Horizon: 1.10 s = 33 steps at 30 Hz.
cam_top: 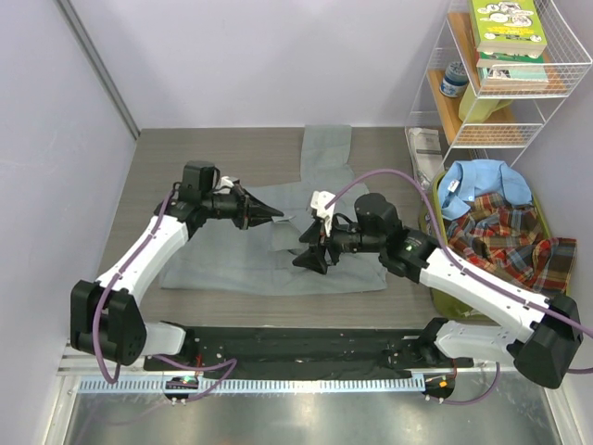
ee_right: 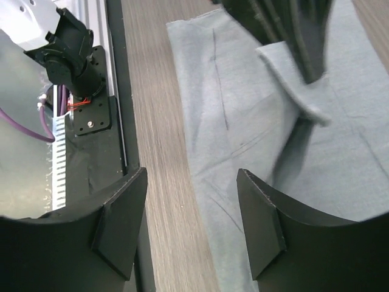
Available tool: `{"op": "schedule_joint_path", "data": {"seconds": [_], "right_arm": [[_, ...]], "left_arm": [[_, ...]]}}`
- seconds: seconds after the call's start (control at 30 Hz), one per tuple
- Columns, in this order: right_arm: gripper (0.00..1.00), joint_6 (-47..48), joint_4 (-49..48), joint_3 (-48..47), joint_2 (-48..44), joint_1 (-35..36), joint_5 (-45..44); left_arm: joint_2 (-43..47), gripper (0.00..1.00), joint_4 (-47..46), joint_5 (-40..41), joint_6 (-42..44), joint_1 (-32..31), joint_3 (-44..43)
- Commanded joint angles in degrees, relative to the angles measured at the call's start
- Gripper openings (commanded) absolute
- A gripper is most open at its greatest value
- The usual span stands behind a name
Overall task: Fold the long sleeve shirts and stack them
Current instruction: Fold the shirt
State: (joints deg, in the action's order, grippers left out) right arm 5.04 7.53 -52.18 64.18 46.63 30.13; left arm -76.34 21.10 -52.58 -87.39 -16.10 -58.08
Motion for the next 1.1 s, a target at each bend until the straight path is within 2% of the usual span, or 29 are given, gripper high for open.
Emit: {"op": "schedule_joint_path", "data": {"seconds": [0.0, 0.2, 0.3, 0.37, 0.43, 0.53, 0.63, 0.7, 0.77, 0.8, 0.83, 0.9, 0.93, 1.03, 1.07], "right_arm": [[0.65, 0.8, -3.7, -2.4, 2.3, 0.7, -1.6], [0.63, 1.0, -3.8, -2.5, 4.5, 0.7, -6.7], [0.48, -0.4, -4.8, -2.5, 4.7, 0.7, -8.1], [0.37, -1.2, -5.5, -2.8, 5.7, 0.7, -12.3], [0.37, -0.8, -5.6, -3.6, 6.4, -0.3, -13.3], [0.02, -0.1, -4.5, -4.8, 6.4, -0.8, -12.5], [0.01, 1.7, -3.6, -5.2, 5.6, -0.8, -9.6], [0.01, 4.0, -2.4, -5.7, 4.3, -0.8, -8.2], [0.01, 7.3, -0.2, -6.4, 3.1, -1.5, -6.4], [0.01, 8.4, 0.7, -7.6, 2.8, -1.8, -5.4], [0.01, 10.8, 3.0, -8.4, 2.6, -1.9, -3.3], [0.01, 13.3, 5.8, -11.1, 2.6, -1.9, -1.0], [0.01, 14.5, 8.8, -12.1, 2.8, -1.9, 0.9], [0.01, 18.9, 13.5, -15.1, 4.4, -1.9, 2.6], [0.01, 19.2, 14.4, -15.7, 4.9, -1.9, 2.7]], "left_arm": [[2.9, 0.00, -5.4, 1.2, -5.4, 0.3, 0.7], [5.1, 0.00, -8.7, 0.3, -6.5, 0.4, 4.2], [5.6, 0.00, -9.3, -0.1, -7.3, 0.3, 4.1], [5.8, 0.00, -10.0, -0.5, -7.7, 0.1, 4.6], [6.8, 0.00, -11.5, -0.8, -7.6, 0.1, 5.7], [7.7, 0.00, -11.7, -0.7, -7.8, 0.1, 7.0], [8.0, 0.00, -12.9, -0.4, -8.2, 0.1, 8.2], [8.2, 0.06, -14.8, -0.5, -7.3, 0.8, 9.0], [8.8, 0.22, -14.7, -0.2, -5.6, 2.0, 9.1], [9.1, 0.40, -14.3, 0.1, -4.5, 4.1, 9.3], [9.5, 0.68, -12.9, 0.8, -1.1, 5.1, 9.1], [10.6, 0.72, -10.2, 1.2, 5.5, 9.6, 7.1], [11.0, 0.74, -6.7, 1.6, 15.5, 11.5, 5.6], [12.3, 0.75, -3.5, 1.1, 32.0, 18.1, -0.5], [12.6, 0.73, -0.9, 1.2, 36.2, 19.0, -1.8]]}}
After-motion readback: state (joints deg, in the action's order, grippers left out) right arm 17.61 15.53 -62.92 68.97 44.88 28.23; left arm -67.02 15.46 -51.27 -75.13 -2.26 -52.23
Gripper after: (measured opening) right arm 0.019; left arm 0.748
